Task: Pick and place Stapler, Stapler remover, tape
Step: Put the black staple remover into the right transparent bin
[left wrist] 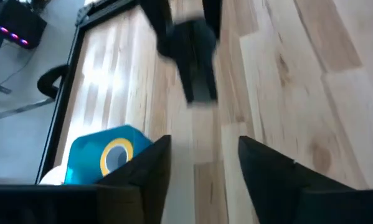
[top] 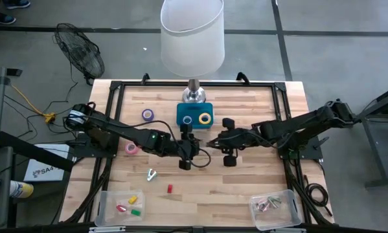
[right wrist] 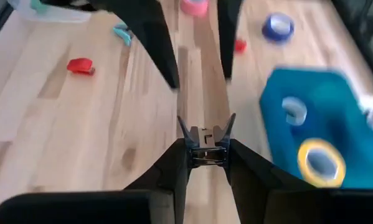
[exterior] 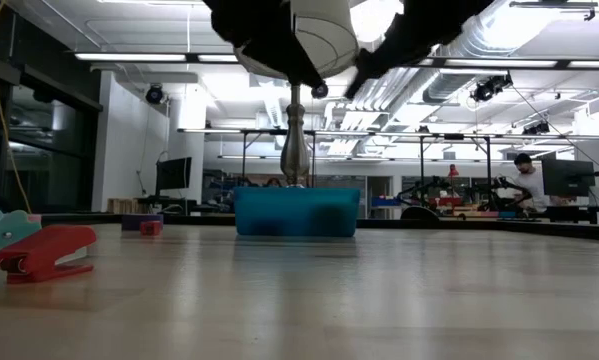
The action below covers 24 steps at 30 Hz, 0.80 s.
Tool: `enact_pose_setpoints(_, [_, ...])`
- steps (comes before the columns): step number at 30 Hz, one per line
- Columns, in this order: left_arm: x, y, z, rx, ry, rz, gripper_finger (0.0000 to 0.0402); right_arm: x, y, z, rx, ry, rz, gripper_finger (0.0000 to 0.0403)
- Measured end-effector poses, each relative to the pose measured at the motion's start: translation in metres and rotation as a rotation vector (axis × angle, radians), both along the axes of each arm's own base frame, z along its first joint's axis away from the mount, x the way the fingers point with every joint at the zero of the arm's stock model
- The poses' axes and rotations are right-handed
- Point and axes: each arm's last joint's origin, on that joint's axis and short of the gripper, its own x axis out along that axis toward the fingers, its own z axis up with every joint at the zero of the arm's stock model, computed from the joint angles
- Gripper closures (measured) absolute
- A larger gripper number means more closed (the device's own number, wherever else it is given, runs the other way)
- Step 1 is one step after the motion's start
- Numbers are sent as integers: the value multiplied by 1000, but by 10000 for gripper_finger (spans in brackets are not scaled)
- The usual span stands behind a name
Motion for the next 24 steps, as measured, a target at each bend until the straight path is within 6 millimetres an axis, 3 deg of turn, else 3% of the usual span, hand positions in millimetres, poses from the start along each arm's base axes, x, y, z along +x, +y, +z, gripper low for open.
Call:
enact_pose_setpoints(5, [-3, 0, -3, -9, 48, -19, 187, -19, -2, 3, 172, 96, -79, 319])
enact_pose_setpoints(12, [-9, 1, -5, -7, 116, -33, 184, -46, 3, 8, 495, 278, -112, 319])
enact_pose_setpoints(24, [-36, 7, 4, 3, 261, -45, 184, -76, 62, 6, 805, 539, -170, 319])
